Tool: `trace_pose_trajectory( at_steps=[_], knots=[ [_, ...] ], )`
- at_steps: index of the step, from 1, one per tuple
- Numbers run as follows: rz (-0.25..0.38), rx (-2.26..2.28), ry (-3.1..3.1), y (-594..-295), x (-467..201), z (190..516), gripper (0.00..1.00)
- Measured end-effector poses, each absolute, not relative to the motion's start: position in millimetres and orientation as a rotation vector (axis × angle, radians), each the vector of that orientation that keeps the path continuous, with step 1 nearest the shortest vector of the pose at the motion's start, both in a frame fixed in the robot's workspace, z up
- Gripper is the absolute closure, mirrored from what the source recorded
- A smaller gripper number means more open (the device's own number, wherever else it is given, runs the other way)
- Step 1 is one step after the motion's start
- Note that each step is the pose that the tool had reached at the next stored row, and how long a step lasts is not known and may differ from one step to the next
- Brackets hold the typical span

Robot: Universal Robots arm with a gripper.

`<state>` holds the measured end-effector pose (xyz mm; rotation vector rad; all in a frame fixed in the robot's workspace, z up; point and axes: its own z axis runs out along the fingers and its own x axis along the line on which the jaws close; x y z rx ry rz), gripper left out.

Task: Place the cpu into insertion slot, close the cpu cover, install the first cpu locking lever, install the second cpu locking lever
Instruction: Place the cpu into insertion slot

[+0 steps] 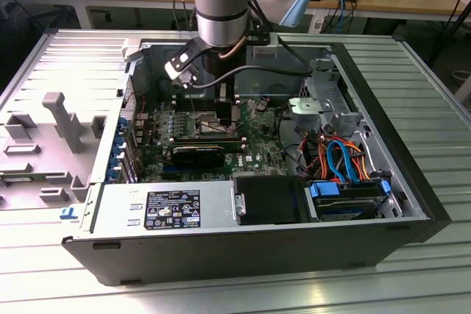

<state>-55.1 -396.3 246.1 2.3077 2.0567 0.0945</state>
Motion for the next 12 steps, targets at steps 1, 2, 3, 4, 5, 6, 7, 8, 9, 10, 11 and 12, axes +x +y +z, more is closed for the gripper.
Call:
trace_pose_trajectory(
  at_steps=[1,2,3,4,5,6,7,8,9,10,11,12],
  knots=[
    [0.095,2.307,2.058,-396.2,-55.7,245.8,0.45],
    [0.095,2.306,2.059,-395.7,-56.6,245.3,0.45],
    [0.095,2.304,2.061,-395.1,-58.2,244.7,0.45],
    [0.095,2.302,2.064,-394.2,-59.7,243.8,0.45],
    [0.095,2.297,2.069,-392.7,-60.8,243.0,0.45],
    [0.095,2.292,2.075,-391.1,-61.3,242.5,0.45],
    [0.095,2.288,2.079,-389.7,-61.6,242.0,0.45],
    [0.096,2.283,2.085,-388.2,-62.0,241.2,0.45],
    [0.096,2.279,2.090,-387.6,-62.2,240.7,0.45],
    [0.096,2.269,2.101,-386.9,-62.3,240.1,0.45],
    [0.097,2.256,2.116,-386.4,-62.2,239.4,0.45],
    [0.097,2.239,2.135,-385.7,-62.2,238.3,0.45]
  ],
)
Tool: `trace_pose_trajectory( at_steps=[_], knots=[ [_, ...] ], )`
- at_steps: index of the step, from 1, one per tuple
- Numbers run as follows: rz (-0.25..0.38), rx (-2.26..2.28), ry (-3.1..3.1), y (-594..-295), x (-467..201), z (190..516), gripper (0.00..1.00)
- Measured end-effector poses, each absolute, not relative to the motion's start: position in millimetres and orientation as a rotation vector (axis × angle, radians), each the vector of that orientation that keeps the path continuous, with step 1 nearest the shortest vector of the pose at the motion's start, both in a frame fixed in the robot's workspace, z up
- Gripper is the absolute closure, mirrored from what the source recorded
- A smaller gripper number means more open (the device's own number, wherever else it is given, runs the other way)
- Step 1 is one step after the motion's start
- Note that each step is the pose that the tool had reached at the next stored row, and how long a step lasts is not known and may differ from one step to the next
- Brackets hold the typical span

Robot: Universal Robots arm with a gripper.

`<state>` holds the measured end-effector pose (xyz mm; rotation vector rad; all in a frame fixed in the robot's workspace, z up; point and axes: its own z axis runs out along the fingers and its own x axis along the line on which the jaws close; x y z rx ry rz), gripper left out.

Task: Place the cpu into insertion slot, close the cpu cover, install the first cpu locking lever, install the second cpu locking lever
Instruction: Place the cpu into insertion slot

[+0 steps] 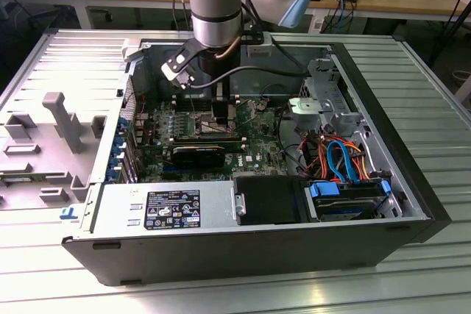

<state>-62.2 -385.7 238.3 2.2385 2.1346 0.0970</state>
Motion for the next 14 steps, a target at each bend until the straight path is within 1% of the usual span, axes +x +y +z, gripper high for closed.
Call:
trace_pose_trajectory(
  at_steps=[3,5,9,14],
  knots=[
    [0.097,2.213,2.163,-377.8,-62.2,234.4,0.45],
    [0.083,2.211,2.168,-373.2,-62.3,233.5,0.45],
    [0.014,2.194,2.176,-370.5,-62.2,232.7,0.45],
    [0.009,2.184,2.185,-370.5,-65.5,223.4,0.45]
  ],
)
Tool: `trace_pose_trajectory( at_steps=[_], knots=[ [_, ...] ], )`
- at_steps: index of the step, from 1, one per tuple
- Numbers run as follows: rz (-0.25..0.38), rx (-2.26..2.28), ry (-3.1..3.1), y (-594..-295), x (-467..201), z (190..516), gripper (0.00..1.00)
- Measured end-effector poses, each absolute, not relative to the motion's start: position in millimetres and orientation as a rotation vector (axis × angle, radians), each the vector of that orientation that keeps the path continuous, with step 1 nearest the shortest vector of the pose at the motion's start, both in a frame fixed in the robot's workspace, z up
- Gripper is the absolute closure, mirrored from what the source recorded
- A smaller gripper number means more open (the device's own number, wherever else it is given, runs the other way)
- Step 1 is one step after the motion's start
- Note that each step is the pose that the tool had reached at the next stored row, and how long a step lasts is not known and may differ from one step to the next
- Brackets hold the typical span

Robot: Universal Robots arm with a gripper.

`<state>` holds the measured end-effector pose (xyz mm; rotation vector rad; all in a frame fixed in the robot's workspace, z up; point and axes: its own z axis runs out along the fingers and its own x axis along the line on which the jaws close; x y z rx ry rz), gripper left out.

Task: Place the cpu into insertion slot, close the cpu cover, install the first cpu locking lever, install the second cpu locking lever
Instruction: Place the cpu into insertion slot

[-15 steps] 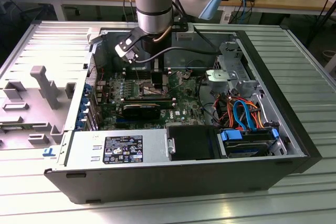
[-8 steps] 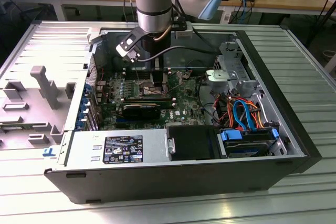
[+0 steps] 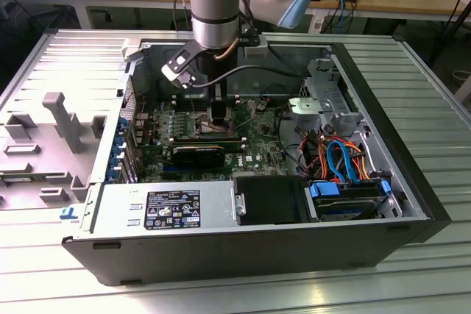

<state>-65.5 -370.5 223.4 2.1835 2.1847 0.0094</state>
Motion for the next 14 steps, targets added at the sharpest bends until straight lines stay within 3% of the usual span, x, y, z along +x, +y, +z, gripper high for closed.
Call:
trace_pose_trajectory(
  at_steps=[14],
  knots=[
    [0.009,2.180,2.188,-370.7,-75.0,204.6,0.45]
  ],
)
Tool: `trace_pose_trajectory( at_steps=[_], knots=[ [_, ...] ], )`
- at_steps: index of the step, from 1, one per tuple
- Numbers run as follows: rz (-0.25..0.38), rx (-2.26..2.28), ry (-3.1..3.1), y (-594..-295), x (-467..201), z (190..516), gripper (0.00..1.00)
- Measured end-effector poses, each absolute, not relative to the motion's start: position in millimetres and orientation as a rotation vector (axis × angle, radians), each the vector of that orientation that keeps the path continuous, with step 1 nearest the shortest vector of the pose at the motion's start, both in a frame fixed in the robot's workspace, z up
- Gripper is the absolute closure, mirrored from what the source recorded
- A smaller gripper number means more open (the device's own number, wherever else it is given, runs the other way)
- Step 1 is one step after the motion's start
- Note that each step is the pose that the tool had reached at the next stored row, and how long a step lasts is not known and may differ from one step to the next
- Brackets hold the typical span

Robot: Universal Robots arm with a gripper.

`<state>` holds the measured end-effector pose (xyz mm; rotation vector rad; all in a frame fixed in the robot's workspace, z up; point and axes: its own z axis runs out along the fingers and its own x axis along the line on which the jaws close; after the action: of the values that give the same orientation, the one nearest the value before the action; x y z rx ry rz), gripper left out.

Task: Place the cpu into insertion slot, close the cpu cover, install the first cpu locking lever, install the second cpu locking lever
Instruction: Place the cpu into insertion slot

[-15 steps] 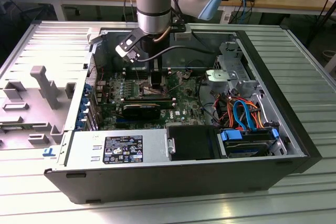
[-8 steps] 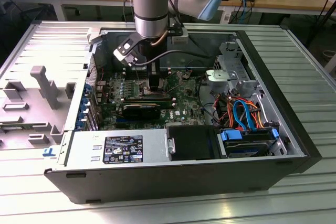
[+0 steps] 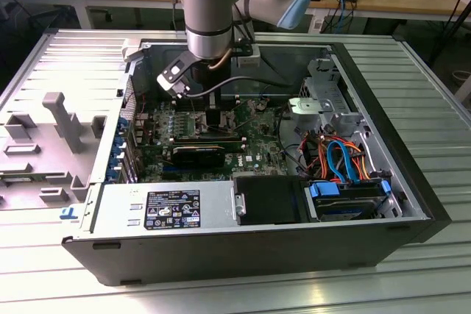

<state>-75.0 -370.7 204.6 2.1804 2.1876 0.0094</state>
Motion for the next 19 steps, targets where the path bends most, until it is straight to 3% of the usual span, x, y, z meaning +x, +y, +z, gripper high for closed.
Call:
trace_pose_trajectory(
  at_steps=[19],
  knots=[
    [0.009,2.180,2.188,-367.1,-78.5,195.2,0.45]
  ],
)
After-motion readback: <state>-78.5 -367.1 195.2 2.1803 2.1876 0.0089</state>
